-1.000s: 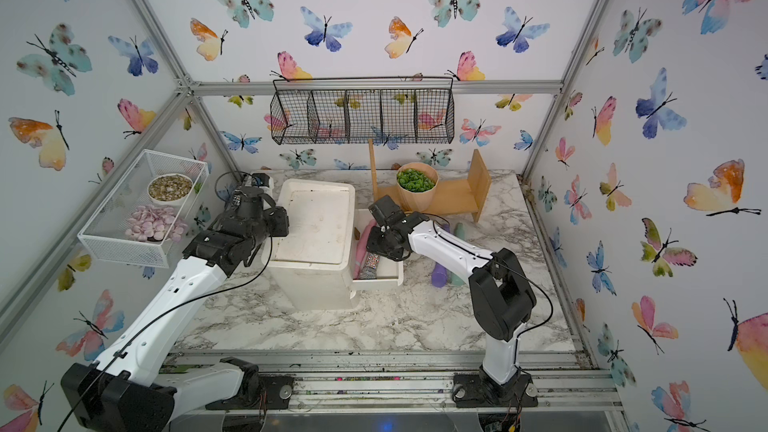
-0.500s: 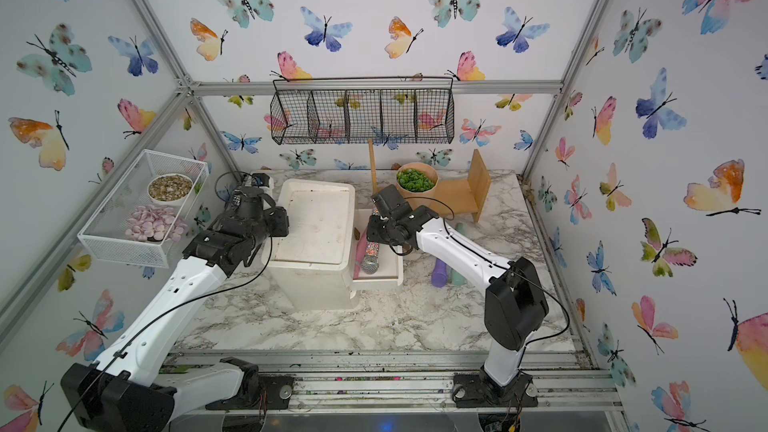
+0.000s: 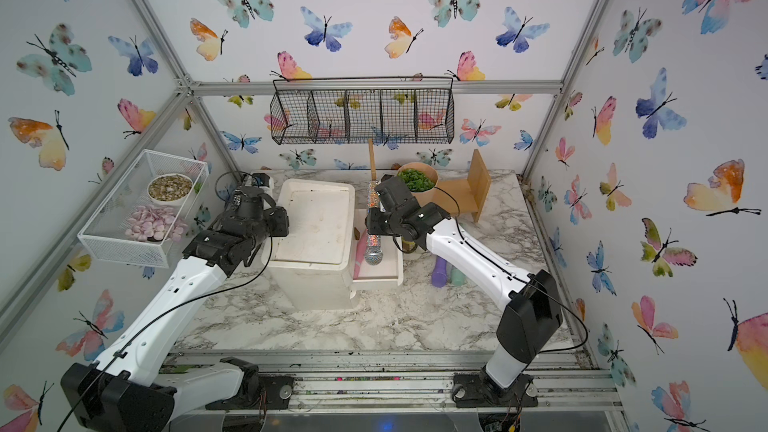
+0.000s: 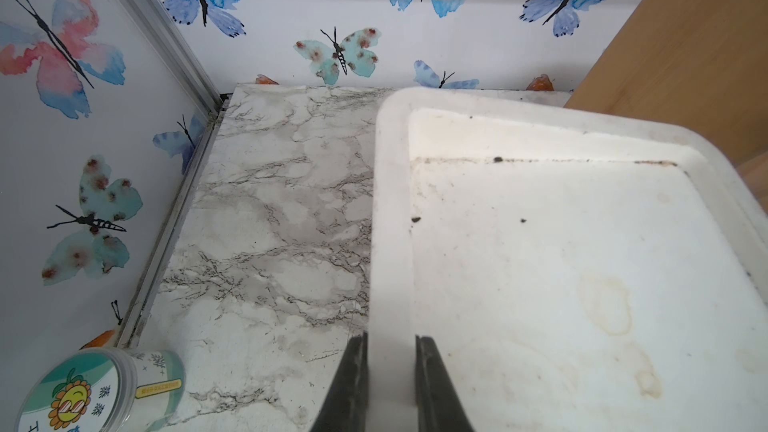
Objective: Take the microphone out of the drawer
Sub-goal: Pick up the microphone from the drawer.
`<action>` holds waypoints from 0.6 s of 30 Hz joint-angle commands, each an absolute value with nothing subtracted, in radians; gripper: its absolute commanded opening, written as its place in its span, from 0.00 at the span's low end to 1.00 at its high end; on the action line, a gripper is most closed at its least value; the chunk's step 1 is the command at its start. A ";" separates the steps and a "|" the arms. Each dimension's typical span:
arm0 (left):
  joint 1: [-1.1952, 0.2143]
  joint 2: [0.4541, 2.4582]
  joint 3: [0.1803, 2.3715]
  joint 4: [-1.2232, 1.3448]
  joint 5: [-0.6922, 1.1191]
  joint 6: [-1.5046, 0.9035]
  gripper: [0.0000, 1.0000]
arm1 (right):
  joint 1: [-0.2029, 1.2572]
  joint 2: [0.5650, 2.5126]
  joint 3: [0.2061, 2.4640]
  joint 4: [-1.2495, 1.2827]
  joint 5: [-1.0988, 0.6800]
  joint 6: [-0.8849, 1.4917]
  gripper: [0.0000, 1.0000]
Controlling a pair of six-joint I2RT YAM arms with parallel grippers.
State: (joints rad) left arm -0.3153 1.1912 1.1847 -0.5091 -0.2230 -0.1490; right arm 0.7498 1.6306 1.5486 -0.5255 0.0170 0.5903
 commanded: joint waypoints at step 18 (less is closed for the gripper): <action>-0.311 1.204 1.178 -0.549 -0.265 -0.149 0.00 | 0.728 1.381 1.475 -0.441 0.475 0.310 0.14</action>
